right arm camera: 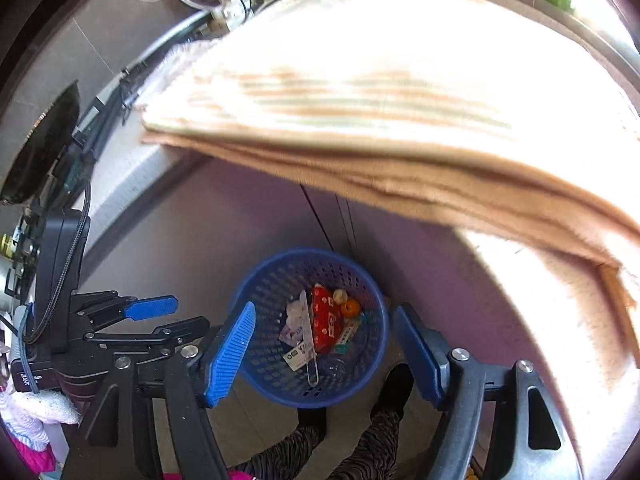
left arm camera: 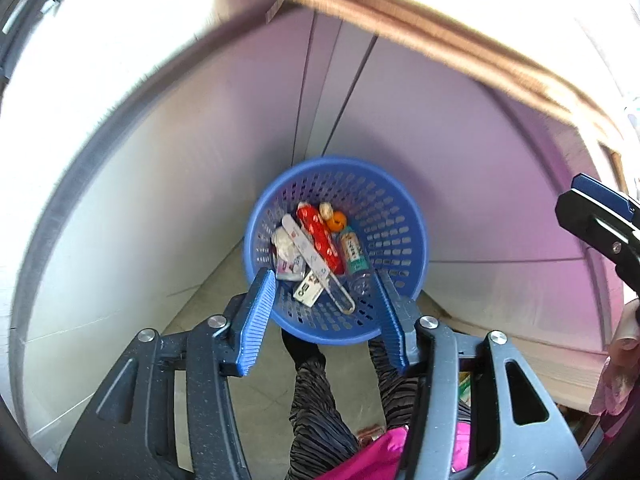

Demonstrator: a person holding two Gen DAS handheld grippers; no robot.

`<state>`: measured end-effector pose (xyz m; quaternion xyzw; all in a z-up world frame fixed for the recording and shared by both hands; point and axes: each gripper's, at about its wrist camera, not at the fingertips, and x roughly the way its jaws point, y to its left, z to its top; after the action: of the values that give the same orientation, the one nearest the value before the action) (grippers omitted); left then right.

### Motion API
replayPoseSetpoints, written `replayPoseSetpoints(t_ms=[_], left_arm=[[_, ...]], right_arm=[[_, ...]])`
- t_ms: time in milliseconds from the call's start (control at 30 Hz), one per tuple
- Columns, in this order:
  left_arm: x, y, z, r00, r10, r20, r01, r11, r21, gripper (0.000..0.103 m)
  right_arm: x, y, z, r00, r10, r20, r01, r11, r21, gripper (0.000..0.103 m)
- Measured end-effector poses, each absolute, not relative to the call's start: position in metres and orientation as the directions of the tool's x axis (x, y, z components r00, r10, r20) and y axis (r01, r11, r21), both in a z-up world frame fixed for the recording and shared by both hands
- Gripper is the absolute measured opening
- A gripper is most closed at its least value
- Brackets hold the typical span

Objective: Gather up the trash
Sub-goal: 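Raise both tools back over the towel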

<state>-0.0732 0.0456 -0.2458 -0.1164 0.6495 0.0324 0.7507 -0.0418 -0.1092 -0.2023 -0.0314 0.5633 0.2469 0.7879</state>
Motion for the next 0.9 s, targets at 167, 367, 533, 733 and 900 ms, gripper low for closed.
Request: replayPoseSetpoints(t_ms=[167,367,533,733,900], left_arm=[[-0.072,0.045,-0.208,0.225,-0.085,-0.97,-0.198,0.971,-0.132,0.052],[-0.066,0.04,-0.157,0.335,-0.081,-0.939,-0.19,0.97,-0.151,0.063],[-0.06,0.034,-0.107,0.446,-0.07,-0.893,-0.171,0.972,-0.162,0.065],[-0.05,0.023,-0.048,0.58,-0.038,-0.814,-0.15,0.977,-0.152,0.079],[-0.042,0.017,-0.008,0.661,-0.009,-0.751,-0.14,0.981,-0.135,0.089]], right_arm=[[-0.042,-0.124,-0.168,0.295,0.381,-0.876,-0.414,0.877,0.242,0.081],[-0.036,-0.142,-0.127,0.376,0.399,-0.836,-0.396,0.885,0.243,0.086],[-0.029,-0.159,-0.09,0.443,0.425,-0.789,-0.386,0.885,0.259,0.089],[-0.024,-0.171,-0.045,0.523,0.456,-0.72,-0.389,0.88,0.274,0.091],[-0.025,-0.181,-0.017,0.582,0.476,-0.66,-0.397,0.874,0.28,0.103]])
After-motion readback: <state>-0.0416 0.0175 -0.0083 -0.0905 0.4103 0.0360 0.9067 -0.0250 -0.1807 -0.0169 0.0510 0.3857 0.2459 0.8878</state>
